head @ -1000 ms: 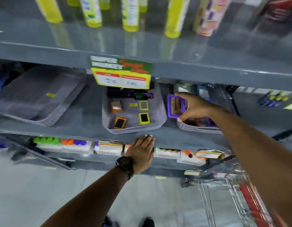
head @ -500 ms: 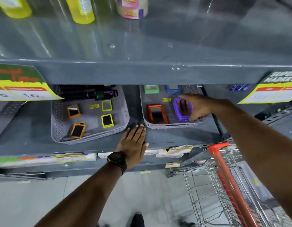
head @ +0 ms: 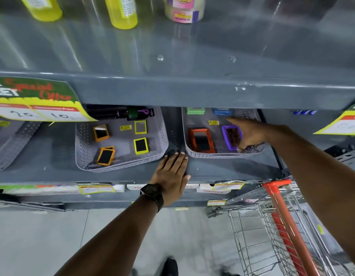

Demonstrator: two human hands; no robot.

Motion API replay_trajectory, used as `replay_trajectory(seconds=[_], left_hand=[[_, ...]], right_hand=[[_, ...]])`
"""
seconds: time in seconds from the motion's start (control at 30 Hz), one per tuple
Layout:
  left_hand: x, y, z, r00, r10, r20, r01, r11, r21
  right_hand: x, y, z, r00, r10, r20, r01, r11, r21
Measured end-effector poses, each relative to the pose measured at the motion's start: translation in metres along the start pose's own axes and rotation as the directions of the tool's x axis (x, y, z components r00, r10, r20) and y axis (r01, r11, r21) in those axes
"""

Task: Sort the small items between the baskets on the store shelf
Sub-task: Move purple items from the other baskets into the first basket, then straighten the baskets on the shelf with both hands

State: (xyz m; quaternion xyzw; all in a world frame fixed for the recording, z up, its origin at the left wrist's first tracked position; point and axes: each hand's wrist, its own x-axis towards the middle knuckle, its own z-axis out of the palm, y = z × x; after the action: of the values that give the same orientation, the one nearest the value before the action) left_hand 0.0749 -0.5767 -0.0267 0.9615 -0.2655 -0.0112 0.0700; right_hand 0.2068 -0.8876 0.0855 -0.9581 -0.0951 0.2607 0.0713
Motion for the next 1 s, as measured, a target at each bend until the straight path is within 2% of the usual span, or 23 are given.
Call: replay_trajectory(seconds=[0.1,0.17,0.23,0.37,0.5,0.57,0.67,0.83,0.93,1.0], left_hand=[[0.002,-0.002,-0.005,0.998,0.005,0.069,-0.001,0.999,-0.052],[-0.001,-0.007,-0.013,0.992,0.018,0.126,-0.004,0.993,-0.114],[-0.012,-0.014,-0.024,0.992,0.039,0.124,-0.013,0.979,-0.203],[-0.055,-0.049,-0.064,0.991,0.095,-0.095,-0.118,0.951,-0.285],[-0.096,-0.101,-0.109,0.951,0.051,-0.306,-0.146,0.943,-0.298],[-0.113,-0.127,-0.123,0.921,0.034,-0.388,-0.145,0.954,-0.261],[-0.142,-0.179,-0.137,0.868,-0.090,-0.488,-0.061,0.957,-0.285],[-0.190,-0.291,-0.158,0.780,-0.305,-0.546,0.183,0.946,-0.267],[-0.223,-0.367,-0.172,0.708,-0.436,-0.556,0.374,0.899,-0.229],[-0.242,-0.414,-0.178,0.651,-0.561,-0.512,0.532,0.818,-0.219]], right_hand=[[-0.006,-0.023,-0.004,0.989,-0.040,-0.143,0.057,0.991,0.117],[-0.010,-0.048,-0.006,0.959,-0.108,-0.263,0.148,0.980,0.136],[-0.011,-0.079,-0.007,0.920,-0.177,-0.349,0.244,0.957,0.158],[-0.004,-0.155,-0.007,0.865,-0.241,-0.441,0.328,0.935,0.133],[0.013,-0.244,-0.001,0.833,-0.313,-0.456,0.431,0.885,0.179],[0.027,-0.285,0.010,0.832,-0.286,-0.475,0.414,0.890,0.189],[0.050,-0.357,0.030,0.892,-0.198,-0.405,0.296,0.935,0.195],[0.080,-0.469,0.056,0.854,-0.195,-0.483,0.394,0.848,0.354],[0.098,-0.529,0.077,0.869,-0.139,-0.474,0.377,0.806,0.456],[0.108,-0.565,0.089,0.896,-0.078,-0.438,0.332,0.773,0.541]])
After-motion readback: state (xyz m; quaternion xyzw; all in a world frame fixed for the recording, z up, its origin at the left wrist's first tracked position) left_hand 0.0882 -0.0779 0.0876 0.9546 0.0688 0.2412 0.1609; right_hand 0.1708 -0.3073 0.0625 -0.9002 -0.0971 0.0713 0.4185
